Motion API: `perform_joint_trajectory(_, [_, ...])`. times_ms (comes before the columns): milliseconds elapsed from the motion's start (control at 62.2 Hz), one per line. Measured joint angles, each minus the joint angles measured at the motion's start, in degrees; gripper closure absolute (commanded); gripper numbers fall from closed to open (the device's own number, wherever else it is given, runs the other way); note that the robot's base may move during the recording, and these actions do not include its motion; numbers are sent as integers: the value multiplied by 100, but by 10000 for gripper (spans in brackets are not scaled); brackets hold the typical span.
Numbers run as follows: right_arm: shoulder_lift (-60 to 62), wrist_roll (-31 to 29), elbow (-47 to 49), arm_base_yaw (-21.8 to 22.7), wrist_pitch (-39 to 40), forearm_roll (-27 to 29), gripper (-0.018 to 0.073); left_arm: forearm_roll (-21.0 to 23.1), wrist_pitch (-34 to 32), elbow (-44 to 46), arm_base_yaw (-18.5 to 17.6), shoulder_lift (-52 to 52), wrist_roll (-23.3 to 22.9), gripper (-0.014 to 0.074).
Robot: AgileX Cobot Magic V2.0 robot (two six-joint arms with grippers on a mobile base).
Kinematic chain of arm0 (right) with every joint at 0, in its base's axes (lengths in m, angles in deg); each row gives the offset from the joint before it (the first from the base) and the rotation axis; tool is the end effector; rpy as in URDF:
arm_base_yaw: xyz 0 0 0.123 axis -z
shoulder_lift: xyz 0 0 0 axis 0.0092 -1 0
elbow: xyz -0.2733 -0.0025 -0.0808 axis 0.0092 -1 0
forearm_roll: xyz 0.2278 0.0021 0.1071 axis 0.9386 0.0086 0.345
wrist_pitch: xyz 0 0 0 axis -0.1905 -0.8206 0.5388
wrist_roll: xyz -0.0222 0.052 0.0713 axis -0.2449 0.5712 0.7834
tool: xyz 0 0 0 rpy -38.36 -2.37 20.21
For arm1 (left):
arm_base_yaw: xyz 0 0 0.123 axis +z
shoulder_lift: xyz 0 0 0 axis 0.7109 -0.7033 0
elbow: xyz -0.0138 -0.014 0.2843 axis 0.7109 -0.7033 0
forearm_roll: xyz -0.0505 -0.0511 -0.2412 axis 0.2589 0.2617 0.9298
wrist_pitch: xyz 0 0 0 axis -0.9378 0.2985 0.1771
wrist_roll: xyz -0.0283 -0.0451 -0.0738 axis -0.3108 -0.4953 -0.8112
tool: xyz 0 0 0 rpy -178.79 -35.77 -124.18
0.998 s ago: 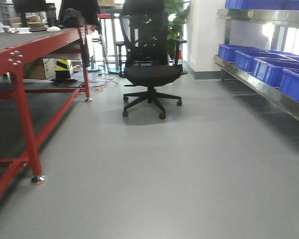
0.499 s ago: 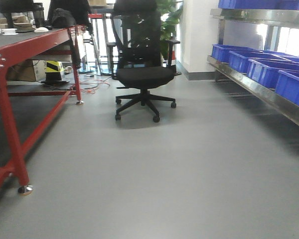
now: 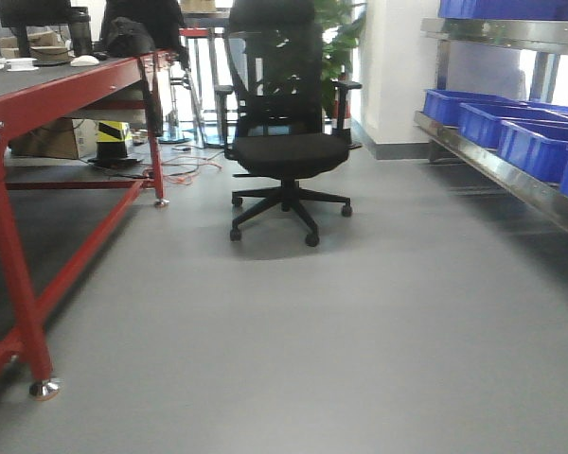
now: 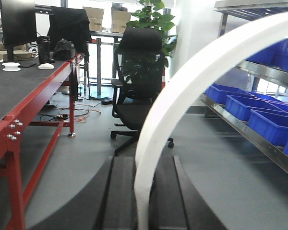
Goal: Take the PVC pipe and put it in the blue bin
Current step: 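Drive the base toward the shelving with blue bins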
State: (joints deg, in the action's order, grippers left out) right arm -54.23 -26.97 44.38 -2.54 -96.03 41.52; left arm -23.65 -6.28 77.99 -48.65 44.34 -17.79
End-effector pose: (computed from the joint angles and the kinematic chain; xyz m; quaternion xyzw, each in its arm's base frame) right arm 0.1082 0.0074 0.3668 0.0089 0.6961 0.0596 0.7154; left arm 0.1201 -0.0084 0.3835 0.0039 0.6966 -0.0479 0.7159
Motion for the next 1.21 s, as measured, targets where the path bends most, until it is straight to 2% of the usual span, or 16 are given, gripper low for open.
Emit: perform_joint_trajectory(1207, [0,0,0,0,0,0,721,0,0,0,0,0,0,707])
